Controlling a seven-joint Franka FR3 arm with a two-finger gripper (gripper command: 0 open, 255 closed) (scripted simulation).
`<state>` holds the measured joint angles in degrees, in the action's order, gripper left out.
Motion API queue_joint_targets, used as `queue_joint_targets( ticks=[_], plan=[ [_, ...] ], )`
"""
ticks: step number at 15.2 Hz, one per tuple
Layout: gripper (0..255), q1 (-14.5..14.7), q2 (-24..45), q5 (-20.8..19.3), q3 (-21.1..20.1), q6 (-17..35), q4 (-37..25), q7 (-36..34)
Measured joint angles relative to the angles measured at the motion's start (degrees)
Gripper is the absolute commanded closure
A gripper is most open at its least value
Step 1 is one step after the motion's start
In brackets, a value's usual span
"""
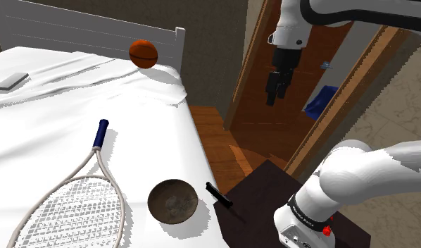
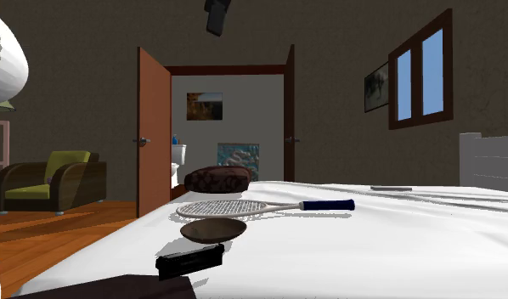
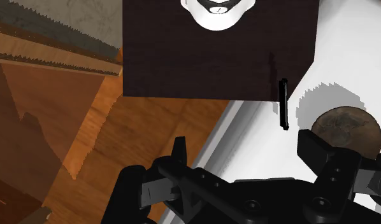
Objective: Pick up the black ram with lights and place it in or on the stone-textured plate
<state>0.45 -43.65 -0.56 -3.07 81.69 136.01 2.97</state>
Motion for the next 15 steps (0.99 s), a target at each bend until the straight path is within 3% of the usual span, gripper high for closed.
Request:
queue_joint_targets(
  ticks=[5,15],
  plan=[
    [0,0.9,-0.5,1.8,-1.9,5.4,5.3,-2.1],
    [0,4.3,4.0,7.5,-8.6,26.6,19.6,-8.0]
  ],
)
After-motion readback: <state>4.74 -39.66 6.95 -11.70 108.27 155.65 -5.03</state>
